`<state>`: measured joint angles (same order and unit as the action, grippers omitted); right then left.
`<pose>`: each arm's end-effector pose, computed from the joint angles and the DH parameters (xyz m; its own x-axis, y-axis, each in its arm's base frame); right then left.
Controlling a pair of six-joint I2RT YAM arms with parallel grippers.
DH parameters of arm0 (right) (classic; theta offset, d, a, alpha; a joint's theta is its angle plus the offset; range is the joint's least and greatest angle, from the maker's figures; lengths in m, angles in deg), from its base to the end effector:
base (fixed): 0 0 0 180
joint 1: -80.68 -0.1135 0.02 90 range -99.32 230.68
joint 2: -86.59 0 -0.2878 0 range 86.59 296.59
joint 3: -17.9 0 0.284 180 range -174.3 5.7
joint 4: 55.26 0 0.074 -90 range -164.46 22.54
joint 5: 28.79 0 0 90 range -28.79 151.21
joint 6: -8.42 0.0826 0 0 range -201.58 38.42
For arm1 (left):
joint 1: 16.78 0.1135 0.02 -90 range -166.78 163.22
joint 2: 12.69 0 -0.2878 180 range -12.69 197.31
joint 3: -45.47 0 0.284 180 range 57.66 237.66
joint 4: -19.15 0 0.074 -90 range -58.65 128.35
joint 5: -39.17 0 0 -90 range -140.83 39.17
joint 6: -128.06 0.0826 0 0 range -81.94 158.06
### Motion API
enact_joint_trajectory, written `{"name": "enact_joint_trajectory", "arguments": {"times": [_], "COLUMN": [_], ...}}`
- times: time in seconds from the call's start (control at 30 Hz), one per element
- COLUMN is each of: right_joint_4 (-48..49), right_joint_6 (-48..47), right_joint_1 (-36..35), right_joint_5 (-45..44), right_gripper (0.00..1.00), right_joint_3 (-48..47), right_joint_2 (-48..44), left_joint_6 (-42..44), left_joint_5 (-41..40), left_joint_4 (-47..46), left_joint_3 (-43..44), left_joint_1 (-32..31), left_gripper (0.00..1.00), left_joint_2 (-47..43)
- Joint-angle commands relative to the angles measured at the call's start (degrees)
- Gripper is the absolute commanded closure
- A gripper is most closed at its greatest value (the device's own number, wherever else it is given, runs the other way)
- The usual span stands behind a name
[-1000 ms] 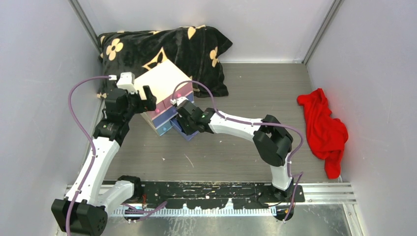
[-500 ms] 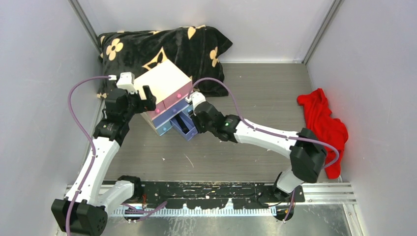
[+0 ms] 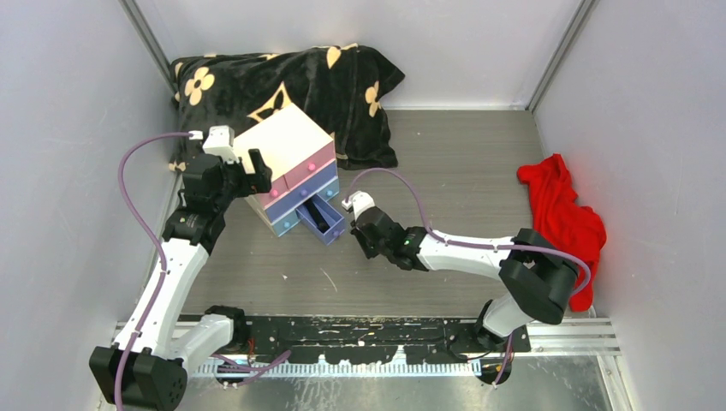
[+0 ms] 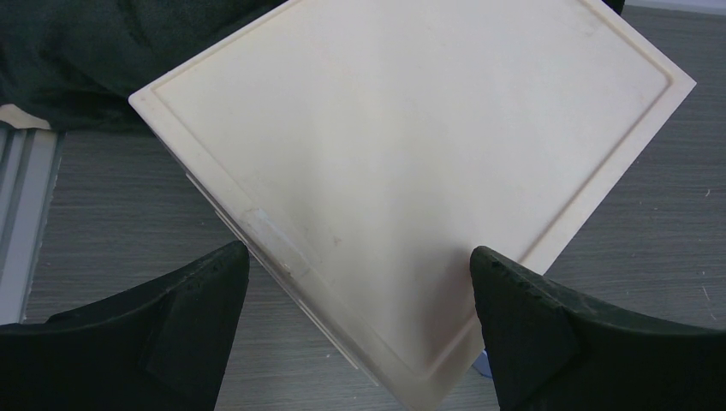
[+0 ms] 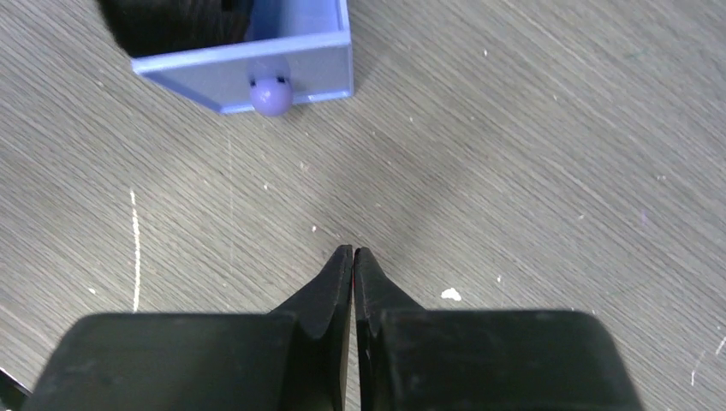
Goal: Organize the makeup
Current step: Close the drawer in the storage box.
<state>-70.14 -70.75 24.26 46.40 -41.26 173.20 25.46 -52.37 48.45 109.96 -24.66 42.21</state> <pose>0.2215 0.2955 0.1663 -0.4975 -0.4210 -0.7585 -0.6185 0.7852 -0.0302 0.2796 -0.0365 0.3435 -0.3505 -0.1716 -0.9207 0.0364 0.9798 -0.1965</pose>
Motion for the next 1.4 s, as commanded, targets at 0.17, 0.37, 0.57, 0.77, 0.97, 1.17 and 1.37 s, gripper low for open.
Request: {"name": "enact_joint_trajectory", "arguments": {"times": [0.17, 0.37, 0.57, 0.77, 0.97, 1.17, 1.37], "right_joint_4": [17.7, 28.1, 31.9, 33.2, 33.6, 34.2, 35.3], "right_joint_6": [0.9, 2.1, 2.6, 1.2, -0.2, -1.2, -2.0], "right_joint_1": [-0.1, 0.1, 0.2, 0.3, 0.5, 0.8, 1.7], "right_joint_5": [1.8, 7.2, 7.8, 7.4, 7.7, 8.4, 8.9], "right_gripper": [0.98, 0.99, 0.99, 0.99, 0.99, 0.99, 0.99], "right_joint_3": [-0.1, 1.0, -0.2, -1.9, -5.1, -9.1, -12.9], "right_joint_2": [2.2, 7.6, 11.2, 12.9, 15.6, 18.6, 22.2], "left_joint_6": [1.7, 1.7, 1.6, 1.4, 1.4, 1.4, 1.3], "left_joint_5": [-1.6, -1.6, -1.5, -1.3, -0.9, -0.9, -0.6], "left_joint_4": [0.5, 0.2, -0.2, -0.1, -0.3, -0.2, -0.3], "left_joint_3": [0.6, 0.2, 0.1, 0.3, 0.1, 0.0, -0.2], "left_joint_1": [0.0, 0.0, 0.0, 0.0, 0.0, 0.0, -0.1], "left_gripper": [0.00, 0.00, 0.00, 0.00, 0.00, 0.00, 0.00], "left_joint_2": [0.4, 0.6, 0.7, 1.0, 1.6, 1.5, 1.4]}}
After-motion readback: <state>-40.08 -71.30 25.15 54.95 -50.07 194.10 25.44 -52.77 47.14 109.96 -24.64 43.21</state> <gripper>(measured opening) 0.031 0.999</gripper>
